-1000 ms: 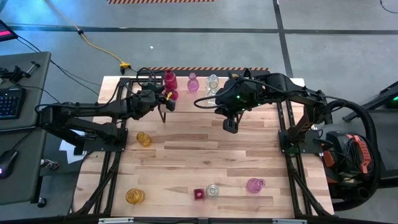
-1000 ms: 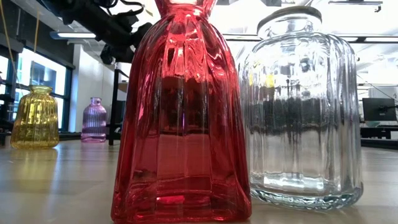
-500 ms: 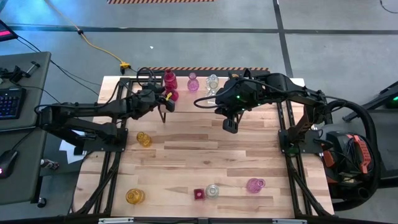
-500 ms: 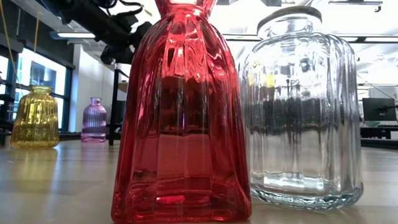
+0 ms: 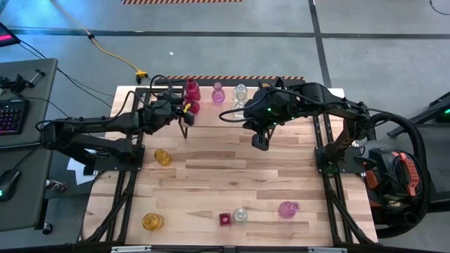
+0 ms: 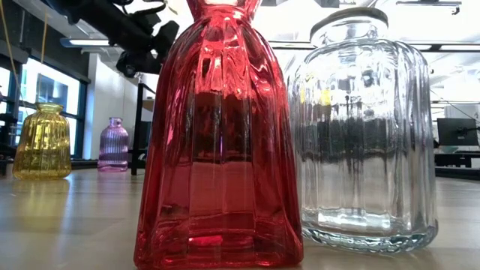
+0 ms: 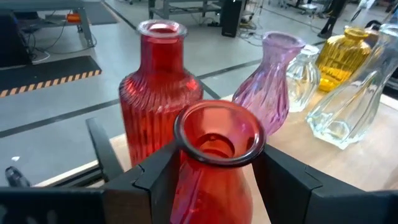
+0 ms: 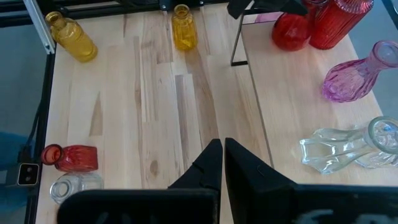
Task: Sort vases onto shelf
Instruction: Put the right red vase on the shelf aligned with the other red vase
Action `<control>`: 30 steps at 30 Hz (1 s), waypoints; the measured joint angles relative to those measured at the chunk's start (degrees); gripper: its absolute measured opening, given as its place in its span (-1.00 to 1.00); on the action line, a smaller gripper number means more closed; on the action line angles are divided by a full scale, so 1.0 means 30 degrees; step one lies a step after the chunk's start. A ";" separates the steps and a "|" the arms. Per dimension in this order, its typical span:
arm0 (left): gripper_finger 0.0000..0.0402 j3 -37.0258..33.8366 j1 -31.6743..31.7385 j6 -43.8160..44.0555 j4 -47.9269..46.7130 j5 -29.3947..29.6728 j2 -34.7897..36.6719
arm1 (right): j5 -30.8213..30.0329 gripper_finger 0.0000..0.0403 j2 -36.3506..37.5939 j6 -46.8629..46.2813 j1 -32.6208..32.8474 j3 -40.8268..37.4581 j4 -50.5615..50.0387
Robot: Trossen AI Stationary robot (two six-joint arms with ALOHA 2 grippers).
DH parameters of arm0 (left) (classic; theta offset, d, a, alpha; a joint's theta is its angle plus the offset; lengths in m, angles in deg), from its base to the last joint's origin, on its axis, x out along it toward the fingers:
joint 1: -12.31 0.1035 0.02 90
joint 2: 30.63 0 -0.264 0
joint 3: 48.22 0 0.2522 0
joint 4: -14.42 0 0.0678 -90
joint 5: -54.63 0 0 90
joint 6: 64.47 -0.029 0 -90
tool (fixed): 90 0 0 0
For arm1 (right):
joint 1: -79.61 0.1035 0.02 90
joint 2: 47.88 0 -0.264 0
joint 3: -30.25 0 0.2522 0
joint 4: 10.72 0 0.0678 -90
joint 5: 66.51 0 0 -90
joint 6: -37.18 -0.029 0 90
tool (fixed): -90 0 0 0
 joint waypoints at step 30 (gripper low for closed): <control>-0.07 0.0000 0.0000 0.0331 -0.0214 -0.0597 0.1062 | 0.0000 -1.00 0.0000 0.0007 0.0000 0.0000 0.0007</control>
